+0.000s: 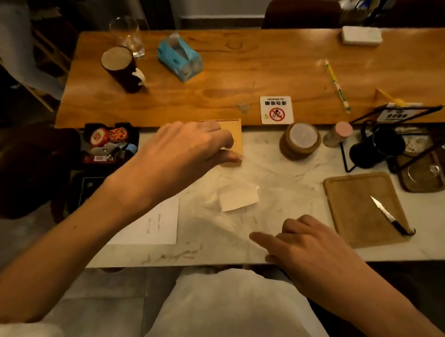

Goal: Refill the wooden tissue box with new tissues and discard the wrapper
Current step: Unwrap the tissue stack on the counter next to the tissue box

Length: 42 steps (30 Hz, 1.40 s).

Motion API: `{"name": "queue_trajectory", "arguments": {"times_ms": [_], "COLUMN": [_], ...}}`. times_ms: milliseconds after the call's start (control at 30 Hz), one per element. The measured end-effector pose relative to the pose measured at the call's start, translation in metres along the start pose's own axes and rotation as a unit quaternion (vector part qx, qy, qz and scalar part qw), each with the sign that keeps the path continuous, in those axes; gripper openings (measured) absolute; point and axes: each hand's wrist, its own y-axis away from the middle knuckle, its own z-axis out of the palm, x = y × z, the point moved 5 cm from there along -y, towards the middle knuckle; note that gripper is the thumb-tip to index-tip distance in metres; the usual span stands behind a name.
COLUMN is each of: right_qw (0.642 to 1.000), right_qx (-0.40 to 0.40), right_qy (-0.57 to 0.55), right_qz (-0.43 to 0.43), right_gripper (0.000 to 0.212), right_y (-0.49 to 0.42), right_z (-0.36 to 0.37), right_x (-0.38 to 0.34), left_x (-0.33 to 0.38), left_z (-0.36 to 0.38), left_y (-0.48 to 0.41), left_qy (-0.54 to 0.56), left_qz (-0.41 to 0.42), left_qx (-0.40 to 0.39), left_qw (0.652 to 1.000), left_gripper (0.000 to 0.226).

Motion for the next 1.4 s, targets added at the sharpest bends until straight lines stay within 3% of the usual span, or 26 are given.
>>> {"name": "queue_trajectory", "arguments": {"times_ms": [133, 200, 267, 333, 400, 533, 700, 933, 1133, 1233, 1300, 1400], "right_qw": [0.983, 0.976, 0.978, 0.987, 0.988, 0.977, 0.954, 0.973, 0.977, 0.978, 0.978, 0.976], "right_qx": [-0.007, -0.011, -0.035, -0.003, 0.013, -0.116, -0.111, -0.073, -0.055, -0.059, -0.066, -0.092], "right_qy": [-0.181, -0.215, -0.197, -0.142, -0.105, -0.043, -0.124, 0.025, -0.001, -0.004, 0.008, -0.031], "right_qz": [0.025, 0.038, 0.062, 0.079, 0.114, 0.175, 0.248, 0.219, 0.207, 0.202, 0.196, 0.195], "right_gripper": [0.050, 0.047, 0.047, 0.057, 0.044, 0.028, 0.014, 0.057, 0.053, 0.041, 0.039, 0.051], "right_y": [-0.004, -0.007, -0.015, -0.038, -0.072, -0.142, -0.176, -0.190, -0.191, -0.193, -0.191, -0.189], "right_z": [-0.016, -0.018, -0.012, -0.003, 0.004, 0.038, 0.107, 0.137, 0.138, 0.137, 0.133, 0.130], "right_x": [-0.005, -0.008, -0.008, -0.006, -0.004, 0.007, 0.039, 0.045, 0.049, 0.051, 0.051, 0.060], "left_x": [0.010, 0.014, 0.014, 0.014, 0.017, 0.020, 0.022, 0.018, 0.009, 0.000, -0.016, -0.082], "left_z": [0.000, 0.000, -0.001, 0.000, 0.003, 0.003, 0.006, 0.007, 0.010, 0.005, -0.002, 0.018], "left_y": [0.004, 0.004, 0.003, 0.001, -0.001, -0.009, -0.015, -0.015, -0.013, -0.011, -0.009, 0.001], "left_qy": [0.049, 0.062, 0.070, 0.072, 0.075, 0.076, 0.079, 0.072, 0.080, 0.108, 0.218, 0.434], "left_qz": [0.004, 0.004, -0.002, -0.001, 0.007, 0.030, 0.057, 0.065, 0.053, 0.022, -0.042, -0.169], "left_qx": [-0.008, -0.006, -0.001, -0.001, -0.008, -0.018, -0.026, -0.024, -0.052, -0.074, -0.063, 0.092], "left_qw": [0.999, 0.998, 0.998, 0.997, 0.997, 0.996, 0.995, 0.995, 0.994, 0.991, 0.973, 0.880], "left_gripper": [0.045, 0.044, 0.043, 0.043, 0.043, 0.045, 0.036, 0.039, 0.044, 0.057, 0.060, 0.038]}}
